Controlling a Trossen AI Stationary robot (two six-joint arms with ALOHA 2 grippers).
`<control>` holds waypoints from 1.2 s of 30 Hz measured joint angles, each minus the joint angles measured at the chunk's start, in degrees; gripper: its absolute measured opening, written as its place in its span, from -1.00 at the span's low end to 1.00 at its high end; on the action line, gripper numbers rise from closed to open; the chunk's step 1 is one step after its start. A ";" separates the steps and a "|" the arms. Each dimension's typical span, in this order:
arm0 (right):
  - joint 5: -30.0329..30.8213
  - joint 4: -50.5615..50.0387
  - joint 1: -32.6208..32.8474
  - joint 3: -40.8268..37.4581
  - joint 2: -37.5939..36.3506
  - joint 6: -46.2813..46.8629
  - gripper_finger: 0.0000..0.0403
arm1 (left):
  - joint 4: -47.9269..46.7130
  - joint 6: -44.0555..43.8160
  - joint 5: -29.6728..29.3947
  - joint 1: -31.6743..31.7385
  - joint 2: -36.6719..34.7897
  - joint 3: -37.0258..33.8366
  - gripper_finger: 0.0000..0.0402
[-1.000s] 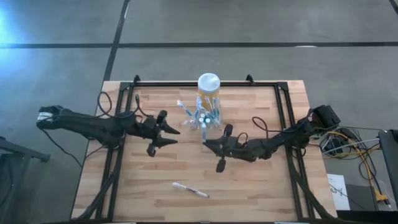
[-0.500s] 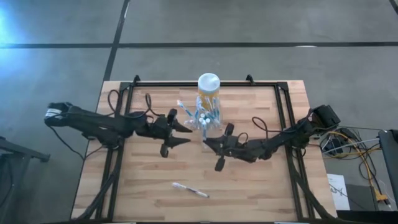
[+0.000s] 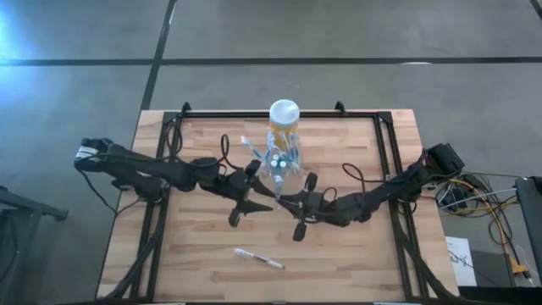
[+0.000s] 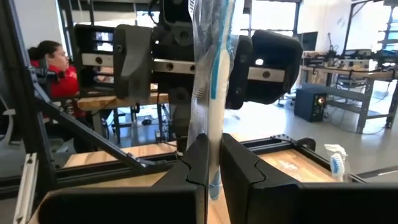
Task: Pick & Place toothbrushing station
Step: Put the blue toothbrush into the transparent organizer
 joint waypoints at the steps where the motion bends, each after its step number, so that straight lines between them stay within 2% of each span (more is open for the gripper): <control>1: -0.01 -0.17 0.30 0.00 0.00 -0.03 -0.92 | 0.14 0.26 -0.06 -0.26 -0.01 0.07 -0.13; 12: 0.30 -0.64 1.40 -0.21 0.00 0.28 -0.92 | 2.09 4.34 -1.09 -0.56 0.17 0.32 -0.13; 17: 0.57 -0.81 2.09 -0.22 0.00 -0.43 -0.92 | 1.15 1.75 -0.30 -0.55 -0.47 0.30 -0.13; 23: 0.32 -0.80 2.73 -0.20 0.04 -1.31 -0.92 | -9.56 -2.75 0.67 -0.89 -3.42 1.07 -0.13; 28: 0.46 -0.69 2.62 -0.17 0.04 -1.27 -0.92 | -10.89 0.24 -5.61 -0.98 -5.11 0.84 -0.13; 36: 0.12 -0.64 2.60 -0.15 0.04 -1.34 -0.92 | -7.54 6.44 -5.17 -1.03 -4.23 1.90 -0.13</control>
